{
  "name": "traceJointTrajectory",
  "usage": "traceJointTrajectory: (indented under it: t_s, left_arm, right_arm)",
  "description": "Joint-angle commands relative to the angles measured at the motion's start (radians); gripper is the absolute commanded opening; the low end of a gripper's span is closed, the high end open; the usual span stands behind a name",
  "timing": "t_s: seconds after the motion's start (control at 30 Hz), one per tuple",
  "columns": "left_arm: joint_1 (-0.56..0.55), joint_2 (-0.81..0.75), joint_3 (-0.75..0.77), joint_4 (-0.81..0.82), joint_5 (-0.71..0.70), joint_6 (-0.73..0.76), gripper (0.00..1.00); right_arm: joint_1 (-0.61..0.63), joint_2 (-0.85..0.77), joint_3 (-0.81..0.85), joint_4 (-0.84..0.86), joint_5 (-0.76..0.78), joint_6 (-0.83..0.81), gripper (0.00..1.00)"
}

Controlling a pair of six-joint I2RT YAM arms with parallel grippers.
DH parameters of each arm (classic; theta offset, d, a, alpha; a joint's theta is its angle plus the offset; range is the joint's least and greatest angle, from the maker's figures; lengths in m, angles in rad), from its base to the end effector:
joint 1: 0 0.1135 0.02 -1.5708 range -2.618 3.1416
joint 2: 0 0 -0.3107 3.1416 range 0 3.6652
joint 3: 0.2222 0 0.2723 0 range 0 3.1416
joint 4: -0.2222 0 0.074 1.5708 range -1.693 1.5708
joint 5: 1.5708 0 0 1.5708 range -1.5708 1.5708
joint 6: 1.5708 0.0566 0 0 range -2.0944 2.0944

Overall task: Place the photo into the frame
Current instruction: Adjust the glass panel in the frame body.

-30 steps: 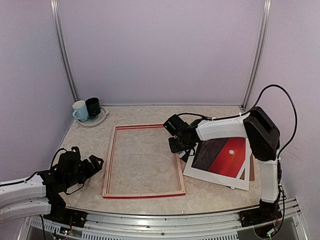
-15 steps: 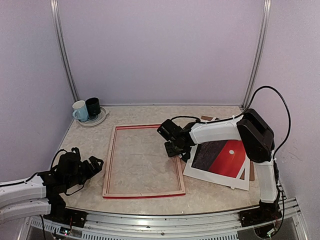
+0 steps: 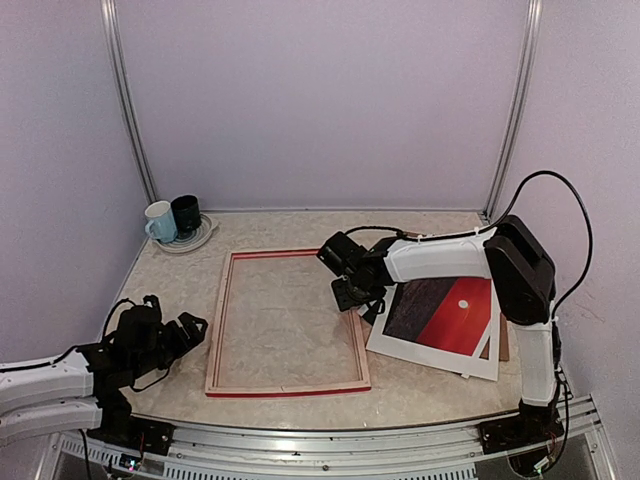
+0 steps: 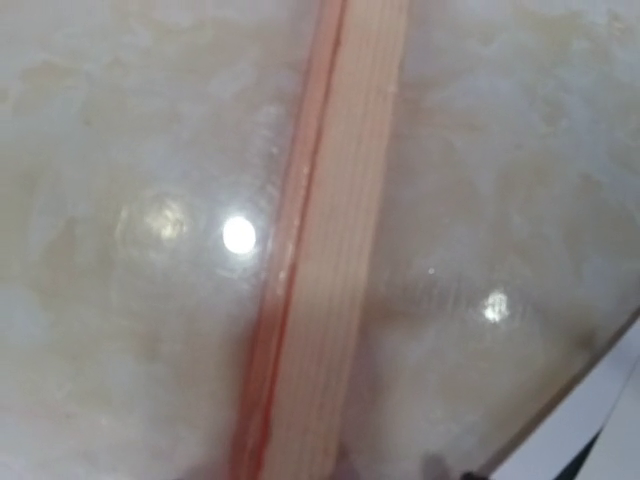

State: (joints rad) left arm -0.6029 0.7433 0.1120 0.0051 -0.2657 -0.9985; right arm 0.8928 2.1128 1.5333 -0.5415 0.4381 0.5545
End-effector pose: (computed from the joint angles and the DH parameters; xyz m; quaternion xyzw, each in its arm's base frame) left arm 0.1281 -0.0701 0.1401 -0.2325 0.8536 -0.2416 0.3986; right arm 0.3259 0.3664 0.1716 -0.1124 0.9461 -0.0146 0.3034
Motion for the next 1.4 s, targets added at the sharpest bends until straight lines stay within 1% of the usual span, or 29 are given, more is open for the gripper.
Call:
traceJointTrajectory:
  t_s: [0.0,0.13,0.27,0.47,0.53,0.63,0.73,0.93,1.07,1.2,1.37]
  left_arm:
    - [-0.008,0.048,-0.003,0.065,-0.007,0.019,0.98]
    - [-0.008,0.147,0.029,0.108,-0.019,0.046,0.96]
    - [-0.008,0.250,0.069,0.141,-0.043,0.076,0.93]
    - [-0.014,0.368,0.115,0.174,-0.049,0.100,0.92]
    - [-0.021,0.394,0.122,0.182,-0.054,0.099,0.91]
    - [-0.033,0.417,0.131,0.186,-0.066,0.097,0.87]
    - [-0.040,0.457,0.151,0.185,-0.074,0.094,0.85]
    - [-0.064,0.564,0.188,0.178,-0.104,0.068,0.80]
    - [-0.087,0.628,0.210,0.180,-0.121,0.052,0.79]
    - [-0.112,0.640,0.234,0.160,-0.167,0.048,0.80]
    - [-0.115,0.587,0.295,0.095,-0.238,0.088,0.86]
  right_arm:
    - [0.005,0.002,0.067,-0.012,0.001,-0.023,0.62]
    - [0.002,0.057,0.147,-0.059,0.026,-0.026,0.66]
    - [-0.001,0.072,0.149,-0.073,0.048,-0.013,0.63]
    - [-0.005,0.067,0.104,-0.078,0.059,0.003,0.54]
    - [-0.006,0.066,0.090,-0.084,0.054,0.010,0.53]
    - [-0.006,0.057,0.057,-0.086,0.039,0.026,0.53]
    - [-0.002,0.033,0.016,-0.089,0.027,0.047,0.53]
    - [0.011,-0.020,-0.065,-0.067,-0.002,0.065,0.53]
    - [0.014,-0.027,-0.090,-0.055,-0.009,0.064,0.55]
    - [0.022,-0.056,-0.087,-0.033,-0.007,0.045,0.59]
    - [0.026,-0.102,-0.061,-0.024,-0.003,0.021,0.62]
